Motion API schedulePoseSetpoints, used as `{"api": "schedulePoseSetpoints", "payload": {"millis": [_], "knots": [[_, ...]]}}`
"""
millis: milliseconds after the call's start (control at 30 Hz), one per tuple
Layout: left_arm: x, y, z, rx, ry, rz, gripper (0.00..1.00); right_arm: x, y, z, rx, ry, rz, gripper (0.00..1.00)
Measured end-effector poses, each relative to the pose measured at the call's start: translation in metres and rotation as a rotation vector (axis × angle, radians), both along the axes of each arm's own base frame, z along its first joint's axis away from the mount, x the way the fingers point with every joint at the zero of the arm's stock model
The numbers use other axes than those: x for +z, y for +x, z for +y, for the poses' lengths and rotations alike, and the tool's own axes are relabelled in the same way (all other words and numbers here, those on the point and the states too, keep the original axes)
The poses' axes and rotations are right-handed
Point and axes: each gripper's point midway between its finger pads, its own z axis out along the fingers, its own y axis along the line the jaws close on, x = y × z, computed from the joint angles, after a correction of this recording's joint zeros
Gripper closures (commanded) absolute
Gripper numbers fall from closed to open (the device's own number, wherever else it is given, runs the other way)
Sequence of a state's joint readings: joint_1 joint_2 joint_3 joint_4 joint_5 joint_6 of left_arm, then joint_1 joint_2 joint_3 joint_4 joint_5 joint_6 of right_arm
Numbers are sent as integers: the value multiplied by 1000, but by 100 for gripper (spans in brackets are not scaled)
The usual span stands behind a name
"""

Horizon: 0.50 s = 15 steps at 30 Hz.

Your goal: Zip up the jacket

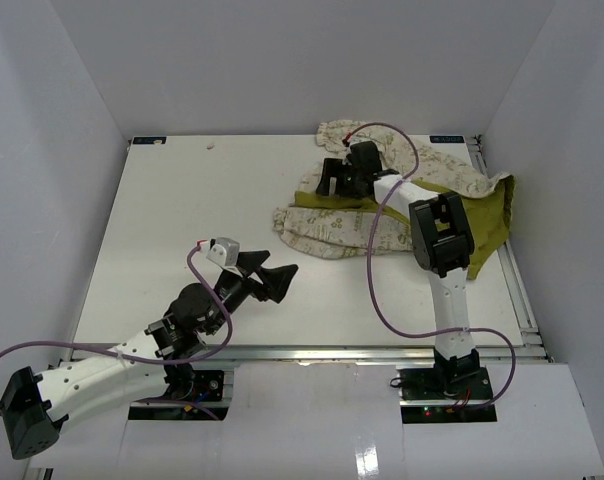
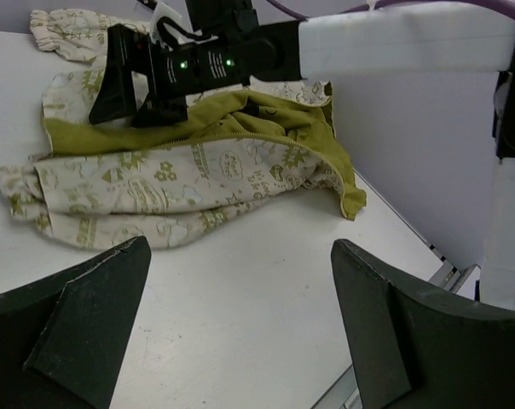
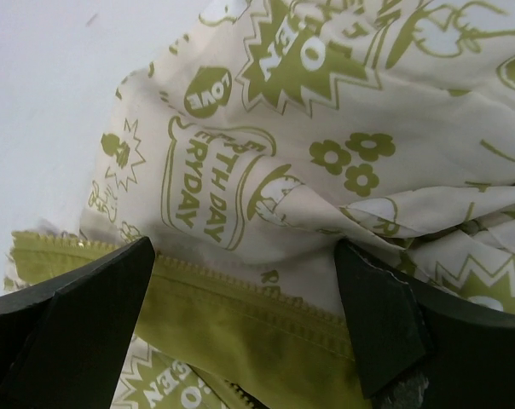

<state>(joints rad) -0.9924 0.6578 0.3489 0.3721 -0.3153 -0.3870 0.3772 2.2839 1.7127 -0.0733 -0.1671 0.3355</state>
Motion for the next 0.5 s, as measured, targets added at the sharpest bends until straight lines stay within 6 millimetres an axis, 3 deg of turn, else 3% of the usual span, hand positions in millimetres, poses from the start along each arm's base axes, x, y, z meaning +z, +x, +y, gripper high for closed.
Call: {"api": "schedulePoseSetpoints", "payload": {"millis": [167, 267, 433, 500], "knots": [[5, 3, 8, 38, -20, -3, 3, -2, -90, 61, 218, -15, -27, 7], [8, 5, 14, 69, -37, -6, 3, -5, -145, 85, 335, -26, -61, 6], [7, 8, 27, 130, -57, 2, 2, -6, -212, 103, 463, -25, -92, 6], [7, 9, 31, 146, -65, 4, 2, -6, -235, 100, 477, -21, -114, 8]]}}
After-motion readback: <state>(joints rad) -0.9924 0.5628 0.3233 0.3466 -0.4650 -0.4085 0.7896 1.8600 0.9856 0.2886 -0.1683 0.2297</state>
